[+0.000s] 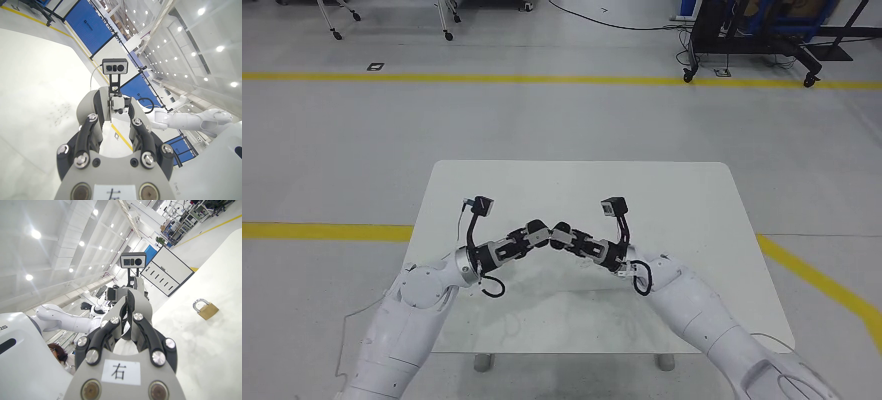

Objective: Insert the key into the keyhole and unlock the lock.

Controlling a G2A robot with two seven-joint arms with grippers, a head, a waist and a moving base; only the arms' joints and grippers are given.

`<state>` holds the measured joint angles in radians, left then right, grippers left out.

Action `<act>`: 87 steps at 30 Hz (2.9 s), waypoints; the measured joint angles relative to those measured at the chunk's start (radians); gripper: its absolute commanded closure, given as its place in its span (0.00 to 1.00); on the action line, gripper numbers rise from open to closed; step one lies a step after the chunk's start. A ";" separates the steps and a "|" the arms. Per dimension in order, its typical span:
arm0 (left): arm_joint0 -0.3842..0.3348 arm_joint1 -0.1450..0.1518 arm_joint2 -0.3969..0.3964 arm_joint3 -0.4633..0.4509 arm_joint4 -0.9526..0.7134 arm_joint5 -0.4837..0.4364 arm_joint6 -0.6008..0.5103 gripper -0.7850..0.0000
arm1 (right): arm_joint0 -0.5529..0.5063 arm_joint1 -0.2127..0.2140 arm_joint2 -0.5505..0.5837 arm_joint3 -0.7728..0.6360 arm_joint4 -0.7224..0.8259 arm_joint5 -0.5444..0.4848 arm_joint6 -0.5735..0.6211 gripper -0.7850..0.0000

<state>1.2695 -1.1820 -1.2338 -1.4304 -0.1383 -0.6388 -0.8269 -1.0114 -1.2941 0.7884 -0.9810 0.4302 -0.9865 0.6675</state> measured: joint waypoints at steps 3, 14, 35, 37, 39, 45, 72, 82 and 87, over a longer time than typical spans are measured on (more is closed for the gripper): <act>0.001 0.001 0.004 -0.003 0.007 -0.002 0.005 0.67 | 0.001 -0.001 0.006 0.007 0.001 -0.002 -0.005 1.00; -0.001 0.008 0.014 -0.007 0.028 -0.004 0.011 0.86 | -0.003 -0.006 0.018 0.010 0.002 -0.006 -0.002 1.00; 0.005 0.018 0.018 -0.014 0.023 -0.006 0.042 1.00 | -0.013 -0.009 0.034 -0.012 -0.020 0.003 0.008 0.00; 0.005 0.018 0.018 -0.014 0.024 -0.006 0.042 1.00 | -0.013 -0.009 0.034 -0.012 -0.020 0.003 0.008 0.00; 0.005 0.018 0.018 -0.014 0.024 -0.006 0.042 1.00 | -0.013 -0.009 0.034 -0.012 -0.020 0.003 0.008 0.00; 0.005 0.018 0.018 -0.014 0.024 -0.006 0.042 1.00 | -0.013 -0.009 0.034 -0.012 -0.020 0.003 0.008 0.00; 0.006 0.018 0.019 -0.015 0.025 -0.005 0.043 1.00 | -0.041 0.153 0.258 -0.249 -0.103 0.331 0.497 0.00; 0.009 0.026 0.054 -0.060 0.178 0.030 0.000 1.00 | -0.022 0.163 0.195 -0.276 -0.121 0.361 0.527 0.03; 0.004 0.031 0.068 -0.061 0.204 0.030 -0.028 1.00 | 0.005 0.157 0.153 -0.249 -0.118 0.349 0.515 0.22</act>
<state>1.2732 -1.1508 -1.1662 -1.4911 0.0658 -0.6085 -0.8554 -1.0068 -1.1374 0.9410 -1.2295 0.3126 -0.6372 1.1828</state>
